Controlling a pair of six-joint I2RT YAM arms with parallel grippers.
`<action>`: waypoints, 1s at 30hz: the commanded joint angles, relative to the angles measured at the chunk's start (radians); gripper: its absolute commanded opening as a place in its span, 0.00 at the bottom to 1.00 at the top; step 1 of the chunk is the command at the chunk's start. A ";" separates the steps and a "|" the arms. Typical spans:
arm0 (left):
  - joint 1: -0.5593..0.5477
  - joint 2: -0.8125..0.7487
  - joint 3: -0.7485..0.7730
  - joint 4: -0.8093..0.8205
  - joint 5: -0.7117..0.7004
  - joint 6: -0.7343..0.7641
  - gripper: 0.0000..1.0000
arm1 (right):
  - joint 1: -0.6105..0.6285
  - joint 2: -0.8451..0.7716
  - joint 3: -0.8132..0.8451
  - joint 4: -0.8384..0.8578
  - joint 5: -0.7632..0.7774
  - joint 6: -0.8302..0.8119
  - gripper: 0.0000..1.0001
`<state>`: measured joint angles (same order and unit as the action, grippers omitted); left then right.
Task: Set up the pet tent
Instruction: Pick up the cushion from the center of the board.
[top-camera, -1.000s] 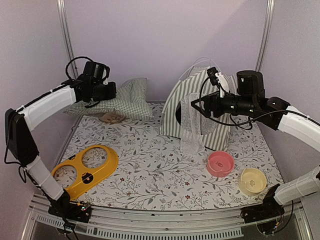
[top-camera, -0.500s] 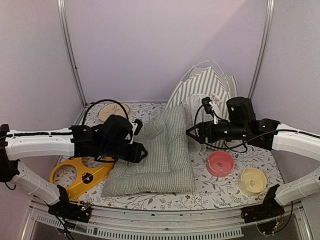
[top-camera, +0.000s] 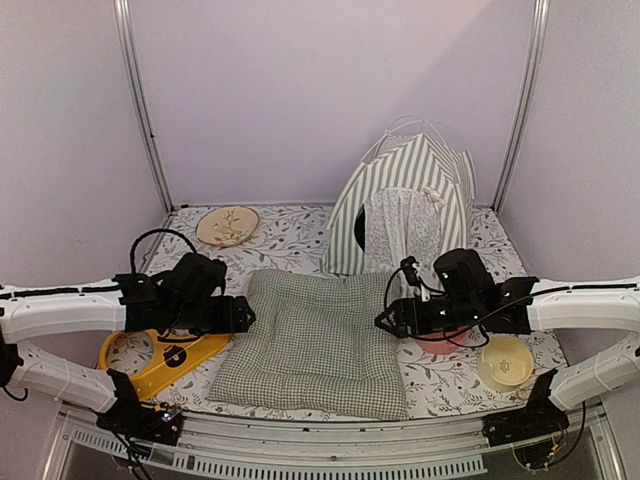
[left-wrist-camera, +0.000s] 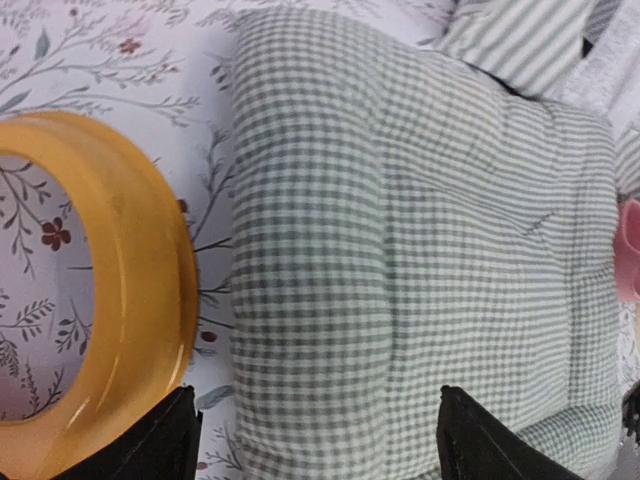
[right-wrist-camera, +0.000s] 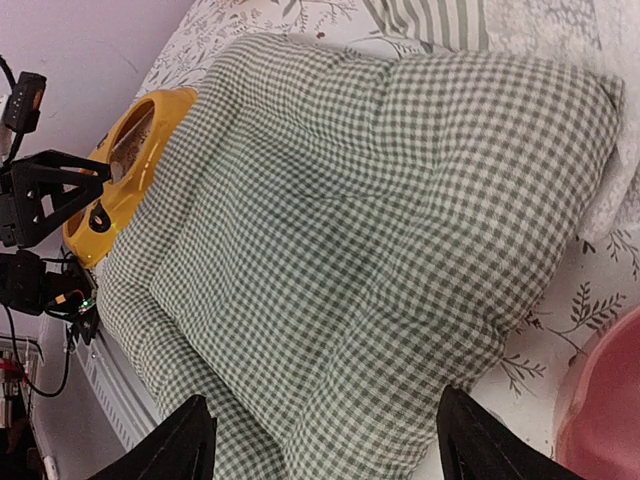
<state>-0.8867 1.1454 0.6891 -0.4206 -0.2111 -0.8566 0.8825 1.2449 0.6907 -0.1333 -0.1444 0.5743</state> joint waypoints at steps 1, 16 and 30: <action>0.082 0.050 -0.071 0.054 0.103 0.049 0.84 | 0.005 0.046 -0.081 0.093 -0.011 0.109 0.78; 0.168 0.308 -0.011 0.327 0.288 0.175 0.55 | 0.031 0.260 -0.020 0.188 -0.002 0.175 0.24; -0.039 0.279 0.113 0.533 0.510 0.291 0.02 | 0.111 0.396 0.281 0.332 -0.217 0.193 0.00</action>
<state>-0.8841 1.3785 0.7986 -0.0437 0.1532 -0.6220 0.9810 1.5291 0.9108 0.0315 -0.2089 0.7265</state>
